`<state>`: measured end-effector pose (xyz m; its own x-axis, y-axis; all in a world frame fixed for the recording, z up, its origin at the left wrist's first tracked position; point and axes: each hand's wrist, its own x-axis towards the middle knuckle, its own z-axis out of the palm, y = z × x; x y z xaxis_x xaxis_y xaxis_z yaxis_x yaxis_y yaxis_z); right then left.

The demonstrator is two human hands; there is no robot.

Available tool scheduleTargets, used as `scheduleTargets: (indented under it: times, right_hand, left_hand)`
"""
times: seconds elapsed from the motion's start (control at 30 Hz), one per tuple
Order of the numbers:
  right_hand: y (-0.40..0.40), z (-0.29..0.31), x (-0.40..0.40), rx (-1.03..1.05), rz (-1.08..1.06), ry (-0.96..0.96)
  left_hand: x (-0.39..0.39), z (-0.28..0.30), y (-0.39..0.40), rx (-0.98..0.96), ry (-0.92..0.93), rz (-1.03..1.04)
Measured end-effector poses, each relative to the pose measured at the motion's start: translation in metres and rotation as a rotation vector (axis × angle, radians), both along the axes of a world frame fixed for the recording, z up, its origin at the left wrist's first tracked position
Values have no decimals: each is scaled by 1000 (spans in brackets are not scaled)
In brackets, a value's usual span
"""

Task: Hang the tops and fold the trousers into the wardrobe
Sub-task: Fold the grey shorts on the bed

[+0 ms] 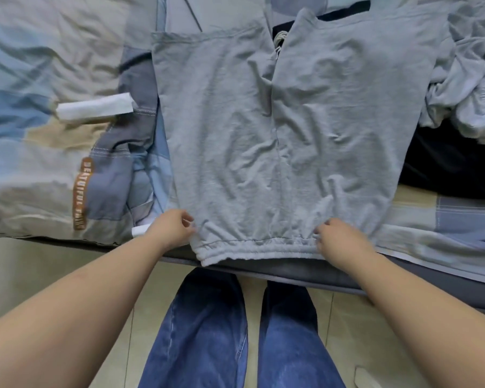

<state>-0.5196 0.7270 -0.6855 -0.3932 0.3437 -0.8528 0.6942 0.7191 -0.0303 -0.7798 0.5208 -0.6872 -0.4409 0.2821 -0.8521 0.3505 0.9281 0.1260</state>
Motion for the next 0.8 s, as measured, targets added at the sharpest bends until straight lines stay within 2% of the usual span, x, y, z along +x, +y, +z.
scheduleTargets:
  times: [0.17, 0.27, 0.37, 0.43, 0.6, 0.8]
  right_hand:
    - [-61, -5, -114, -225, 44, 314]
    - [-92, -5, -166, -326, 13, 387]
    - [-109, -8, -202, -366, -18, 357]
    - [-116, -15, -219, -381, -46, 309]
    - [-125, -40, -242, -371, -60, 177]
    - [-143, -53, -262, -262, 197, 35]
  left_hand:
    - [-56, -6, 24, 179, 119, 152]
    - [-86, -15, 37, 232, 134, 169]
    - [-101, -24, 51, 261, 78, 82]
    - [-110, -33, 58, 313, 31, 110]
    - [-128, -53, 72, 447, -14, 328]
    - [-140, -65, 94, 638, -23, 578]
